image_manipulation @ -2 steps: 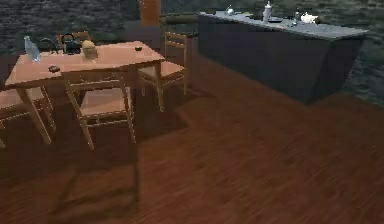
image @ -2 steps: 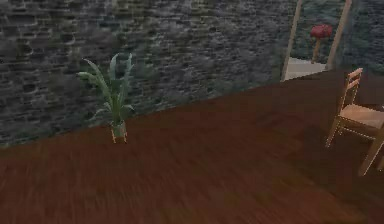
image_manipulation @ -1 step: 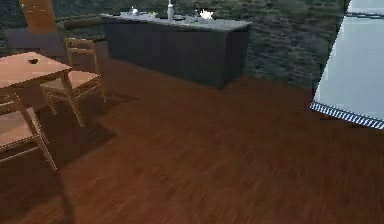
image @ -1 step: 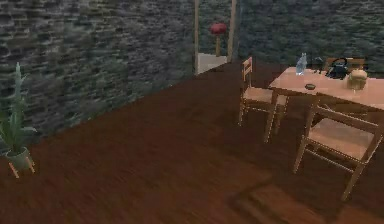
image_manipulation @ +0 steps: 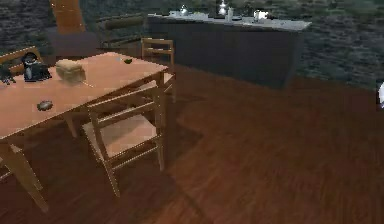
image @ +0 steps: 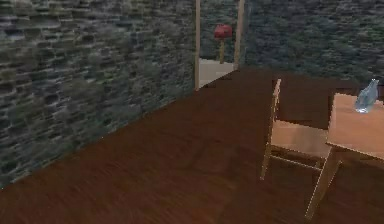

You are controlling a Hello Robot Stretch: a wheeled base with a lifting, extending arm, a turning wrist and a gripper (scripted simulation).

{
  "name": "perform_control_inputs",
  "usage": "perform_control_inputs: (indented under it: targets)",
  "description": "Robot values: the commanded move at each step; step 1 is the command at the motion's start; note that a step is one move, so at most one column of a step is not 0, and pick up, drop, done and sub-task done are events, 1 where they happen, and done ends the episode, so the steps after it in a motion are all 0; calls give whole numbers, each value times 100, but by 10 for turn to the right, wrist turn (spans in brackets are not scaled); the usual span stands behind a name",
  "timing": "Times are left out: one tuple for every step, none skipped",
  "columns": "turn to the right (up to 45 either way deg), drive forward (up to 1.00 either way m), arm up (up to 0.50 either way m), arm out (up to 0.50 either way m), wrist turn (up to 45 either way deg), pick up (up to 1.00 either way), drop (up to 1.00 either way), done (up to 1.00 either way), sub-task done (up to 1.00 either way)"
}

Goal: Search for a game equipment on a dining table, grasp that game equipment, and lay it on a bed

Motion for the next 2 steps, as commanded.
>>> perform_control_inputs:
  targets:
    - [0,100,0,0,0,0,0,0,0]
    - [0,65,0,0,0,0,0,0,0]
